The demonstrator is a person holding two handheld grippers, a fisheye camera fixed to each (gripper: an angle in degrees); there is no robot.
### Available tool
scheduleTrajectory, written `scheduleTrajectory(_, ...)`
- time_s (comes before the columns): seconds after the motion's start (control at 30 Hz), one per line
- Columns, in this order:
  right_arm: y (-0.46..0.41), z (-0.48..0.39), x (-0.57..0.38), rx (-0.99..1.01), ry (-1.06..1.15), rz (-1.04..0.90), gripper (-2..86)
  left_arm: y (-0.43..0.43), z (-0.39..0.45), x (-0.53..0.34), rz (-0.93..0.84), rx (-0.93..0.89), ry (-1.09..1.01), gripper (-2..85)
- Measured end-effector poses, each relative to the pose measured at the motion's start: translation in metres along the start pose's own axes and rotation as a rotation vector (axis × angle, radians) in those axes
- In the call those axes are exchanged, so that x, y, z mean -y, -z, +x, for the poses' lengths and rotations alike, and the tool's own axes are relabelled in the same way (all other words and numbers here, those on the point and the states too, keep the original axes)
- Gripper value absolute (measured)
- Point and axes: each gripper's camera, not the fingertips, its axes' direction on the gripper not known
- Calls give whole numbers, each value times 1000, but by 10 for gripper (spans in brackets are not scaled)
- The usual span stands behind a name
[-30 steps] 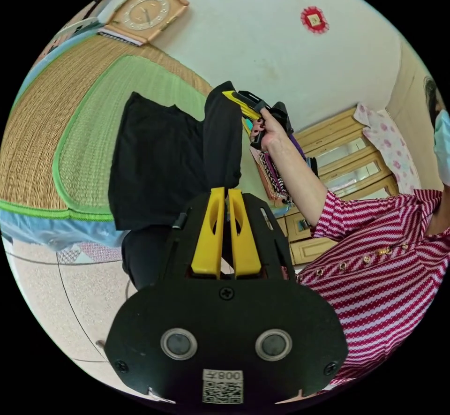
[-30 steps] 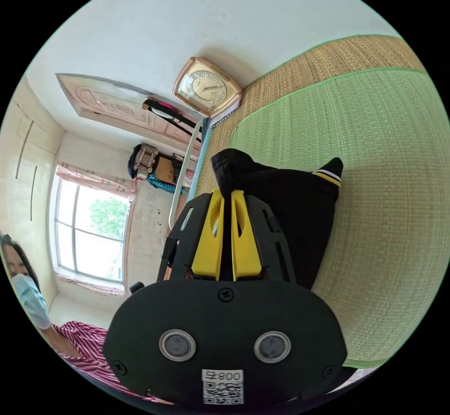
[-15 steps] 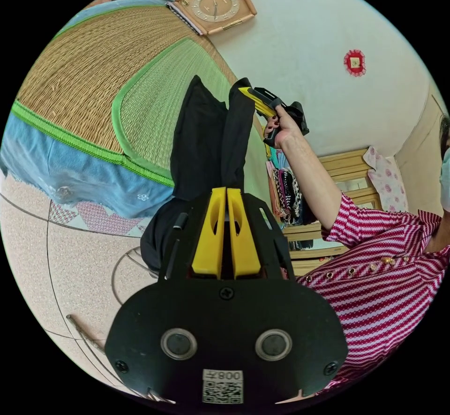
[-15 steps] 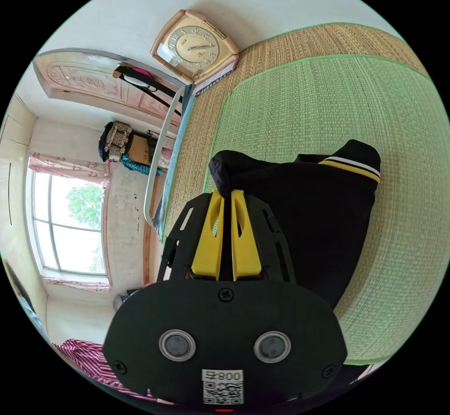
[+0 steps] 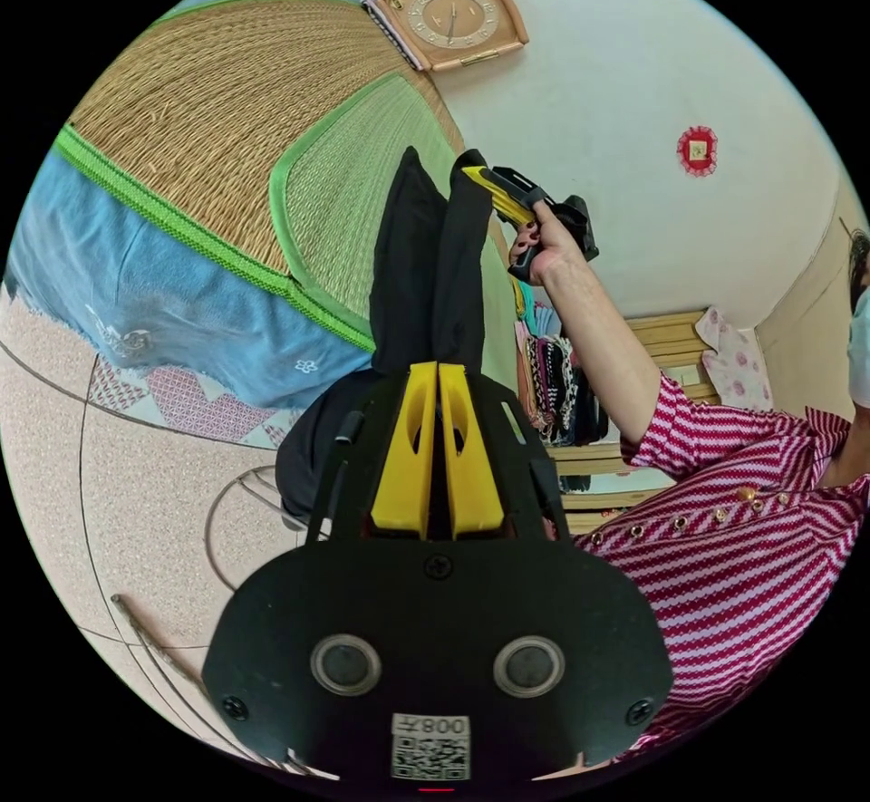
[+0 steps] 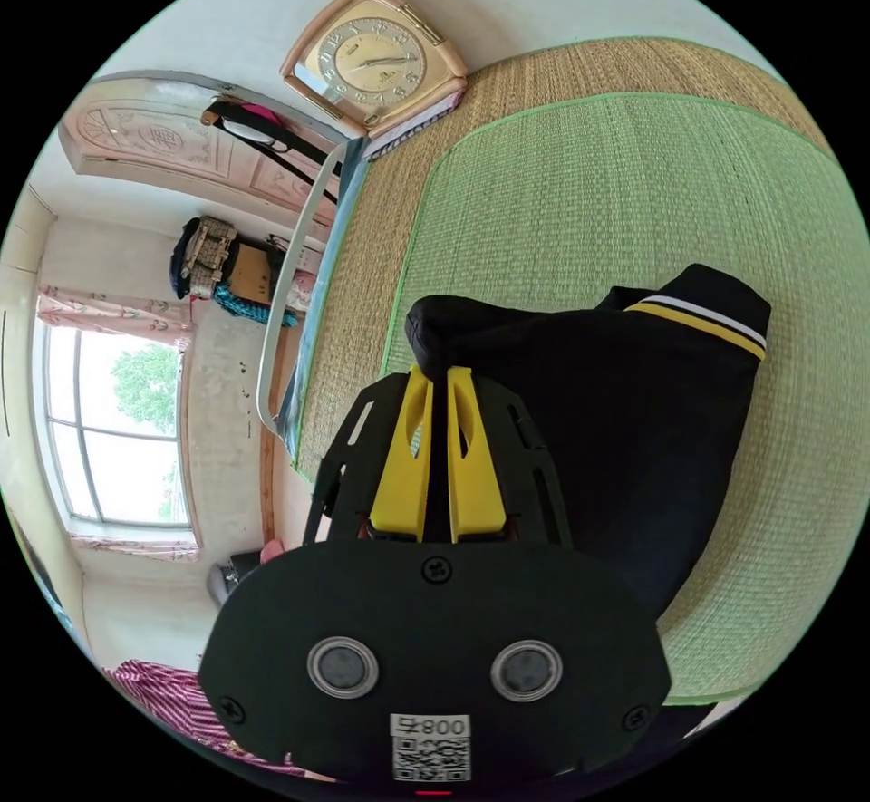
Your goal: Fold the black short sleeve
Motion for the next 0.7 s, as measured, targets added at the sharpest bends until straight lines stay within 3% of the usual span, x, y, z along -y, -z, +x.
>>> scheduleTrajectory(0.3, -39, -11, 58, -35, -22, -123, 65, 29, -34, 31, -29, 10, 48, 2)
scheduleTrajectory(0.7, -9, -38, 107, -1, -5, -117, 70, 69, -61, 52, -39, 15, 67, 0)
